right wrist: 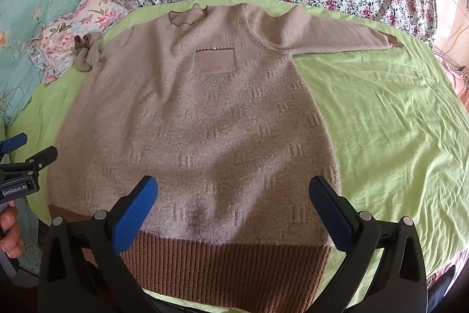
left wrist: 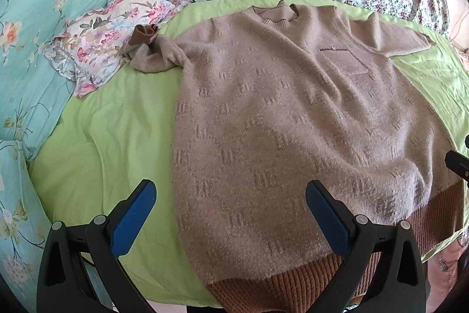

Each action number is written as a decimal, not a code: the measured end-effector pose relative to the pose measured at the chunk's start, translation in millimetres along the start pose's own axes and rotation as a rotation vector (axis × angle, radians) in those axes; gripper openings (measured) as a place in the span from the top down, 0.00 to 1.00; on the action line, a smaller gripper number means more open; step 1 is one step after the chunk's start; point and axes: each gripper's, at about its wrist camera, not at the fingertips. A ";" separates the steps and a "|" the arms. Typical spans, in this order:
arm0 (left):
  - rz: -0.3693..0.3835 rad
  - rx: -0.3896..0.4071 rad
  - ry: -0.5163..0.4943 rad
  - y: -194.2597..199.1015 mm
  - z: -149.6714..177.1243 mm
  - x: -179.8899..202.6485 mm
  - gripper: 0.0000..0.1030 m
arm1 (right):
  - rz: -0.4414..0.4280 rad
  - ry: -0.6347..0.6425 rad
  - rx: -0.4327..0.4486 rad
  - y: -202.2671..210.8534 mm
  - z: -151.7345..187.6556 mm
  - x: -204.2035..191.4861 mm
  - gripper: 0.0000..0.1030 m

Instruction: Fold small clothes

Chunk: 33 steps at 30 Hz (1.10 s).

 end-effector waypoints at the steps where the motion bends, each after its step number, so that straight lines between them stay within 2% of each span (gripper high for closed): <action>1: 0.000 0.000 -0.001 -0.7 -2.0 0.9 0.01 | -0.003 -0.002 0.002 -0.3 -1.3 0.8 0.00; 7: 0.019 -0.007 0.003 -4.4 -9.0 2.5 0.01 | -0.035 -0.018 -0.001 -2.8 -9.9 6.0 0.00; 14: 0.020 -0.016 -0.007 -12.5 -22.9 6.1 0.01 | -0.061 -0.034 0.040 -7.9 -22.9 12.0 0.00; 21: 0.031 -0.031 -0.024 -27.4 -39.3 14.0 0.01 | -0.095 -0.083 0.038 -20.4 -40.8 30.4 0.00; 24: 0.042 -0.022 -0.013 -34.2 -52.5 11.4 0.01 | -0.117 -0.143 0.042 -25.1 -53.5 52.5 0.00; 27: 0.030 -0.004 -0.007 -42.3 -67.8 8.8 0.01 | -0.082 -0.180 0.056 -29.8 -67.9 79.7 0.00; 33: 0.007 0.019 0.006 -61.3 -95.3 6.3 0.01 | -0.009 -0.284 0.146 -45.2 -100.6 151.8 0.00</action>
Point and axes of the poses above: each gripper's, at about its wrist camera, not at the fingertips, and y roughly against the way its jaws point, x to its right, z to its underside, and after that the axes turned 1 degree about -z, right-handed
